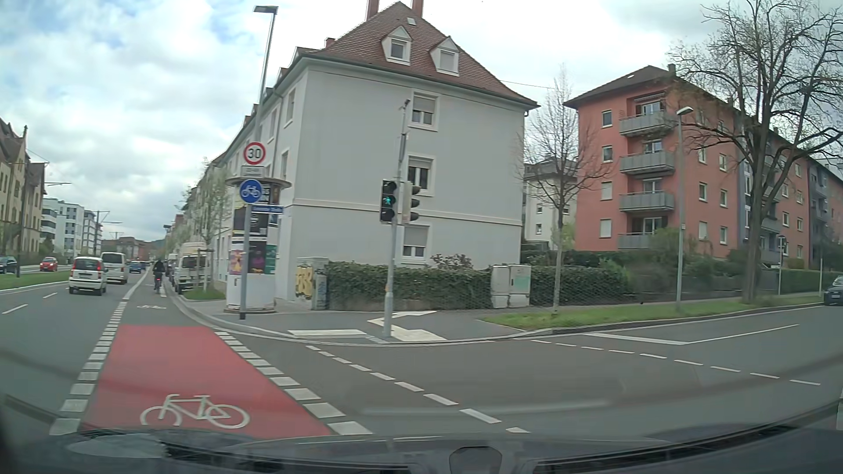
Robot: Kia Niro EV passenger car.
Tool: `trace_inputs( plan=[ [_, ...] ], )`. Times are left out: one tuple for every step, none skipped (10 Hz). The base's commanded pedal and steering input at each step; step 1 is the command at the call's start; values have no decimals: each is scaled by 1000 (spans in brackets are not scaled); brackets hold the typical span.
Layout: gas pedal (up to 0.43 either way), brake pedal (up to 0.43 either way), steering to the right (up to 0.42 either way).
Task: Follow the waypoints while adhering to traffic rules and regulations
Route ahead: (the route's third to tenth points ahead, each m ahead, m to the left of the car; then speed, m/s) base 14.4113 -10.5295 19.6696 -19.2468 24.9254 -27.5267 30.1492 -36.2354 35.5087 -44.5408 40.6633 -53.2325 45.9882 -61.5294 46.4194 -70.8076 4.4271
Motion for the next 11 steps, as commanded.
trace_inputs(
  plan=[
    [67, 0, 492],
    [79, 0, 494],
    [87, 0, 492],
    [87, 0, 486],
    [98, 0, 476],
    [110, 0, 463],
    [110, 0, 451],
    [118, 0, 442],
    [130, 0, 426],
    [169, 0, 409],
    [177, 0, 393]
  ],
)
